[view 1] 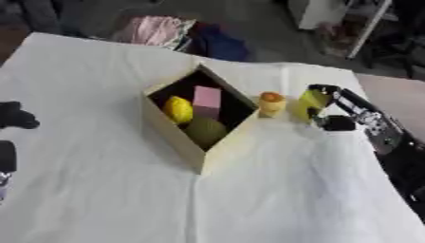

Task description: Pick up objects on the table and place them in the box.

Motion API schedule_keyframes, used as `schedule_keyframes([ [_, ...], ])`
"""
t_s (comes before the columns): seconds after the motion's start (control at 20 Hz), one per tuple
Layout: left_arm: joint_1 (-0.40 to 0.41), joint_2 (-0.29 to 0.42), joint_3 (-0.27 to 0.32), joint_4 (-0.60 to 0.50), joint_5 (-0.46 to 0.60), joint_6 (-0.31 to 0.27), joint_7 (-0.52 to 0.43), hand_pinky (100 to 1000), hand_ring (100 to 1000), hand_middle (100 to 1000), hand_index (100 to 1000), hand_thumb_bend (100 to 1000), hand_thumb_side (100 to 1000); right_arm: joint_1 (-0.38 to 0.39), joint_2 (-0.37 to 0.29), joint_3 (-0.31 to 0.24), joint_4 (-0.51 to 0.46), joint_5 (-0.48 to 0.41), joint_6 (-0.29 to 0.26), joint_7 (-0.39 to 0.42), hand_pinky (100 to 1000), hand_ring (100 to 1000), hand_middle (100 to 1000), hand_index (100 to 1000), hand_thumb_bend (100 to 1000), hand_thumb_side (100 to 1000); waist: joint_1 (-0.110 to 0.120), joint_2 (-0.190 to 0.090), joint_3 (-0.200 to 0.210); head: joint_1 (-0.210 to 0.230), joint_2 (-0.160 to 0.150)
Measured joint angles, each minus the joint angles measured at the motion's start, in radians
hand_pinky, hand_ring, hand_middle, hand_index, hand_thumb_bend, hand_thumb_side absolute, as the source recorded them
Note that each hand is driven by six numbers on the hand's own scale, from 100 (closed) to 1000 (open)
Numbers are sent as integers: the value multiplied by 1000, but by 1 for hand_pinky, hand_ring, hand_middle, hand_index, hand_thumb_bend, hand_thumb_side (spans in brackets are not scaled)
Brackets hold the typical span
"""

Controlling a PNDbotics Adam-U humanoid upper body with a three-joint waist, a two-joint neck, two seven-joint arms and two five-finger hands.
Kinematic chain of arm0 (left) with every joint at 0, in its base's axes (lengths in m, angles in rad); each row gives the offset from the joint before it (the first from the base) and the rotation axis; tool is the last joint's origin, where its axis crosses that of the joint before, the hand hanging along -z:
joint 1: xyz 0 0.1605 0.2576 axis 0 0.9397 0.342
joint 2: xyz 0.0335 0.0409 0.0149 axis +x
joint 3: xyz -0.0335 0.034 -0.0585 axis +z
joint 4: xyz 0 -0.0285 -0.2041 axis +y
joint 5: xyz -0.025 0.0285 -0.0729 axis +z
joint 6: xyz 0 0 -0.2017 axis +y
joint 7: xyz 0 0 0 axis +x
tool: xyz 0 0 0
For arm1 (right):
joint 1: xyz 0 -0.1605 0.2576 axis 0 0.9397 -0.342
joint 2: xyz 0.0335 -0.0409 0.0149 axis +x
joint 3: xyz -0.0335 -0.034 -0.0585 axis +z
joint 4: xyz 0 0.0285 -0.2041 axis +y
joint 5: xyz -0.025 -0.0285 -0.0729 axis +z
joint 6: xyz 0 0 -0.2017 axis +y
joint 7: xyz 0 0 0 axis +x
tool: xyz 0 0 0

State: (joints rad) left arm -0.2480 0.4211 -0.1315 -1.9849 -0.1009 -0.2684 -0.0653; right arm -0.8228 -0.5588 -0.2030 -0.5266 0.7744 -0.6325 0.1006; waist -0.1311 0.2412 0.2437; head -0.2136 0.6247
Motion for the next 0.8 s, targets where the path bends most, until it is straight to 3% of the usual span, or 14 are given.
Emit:
schedule_keyframes([
  [0.45,2,0,0,0,1,0,0,783,685,649,826,100,555,9,1,-8,-47,-17,-17,-71,486,464,564,866,100,211,0,5,-8,1,0],
  [0.8,11,-8,0,0,5,4,-4,782,683,648,826,100,559,-7,-4,-11,-149,-182,-59,32,466,449,544,849,100,250,0,5,-15,-1,0],
])
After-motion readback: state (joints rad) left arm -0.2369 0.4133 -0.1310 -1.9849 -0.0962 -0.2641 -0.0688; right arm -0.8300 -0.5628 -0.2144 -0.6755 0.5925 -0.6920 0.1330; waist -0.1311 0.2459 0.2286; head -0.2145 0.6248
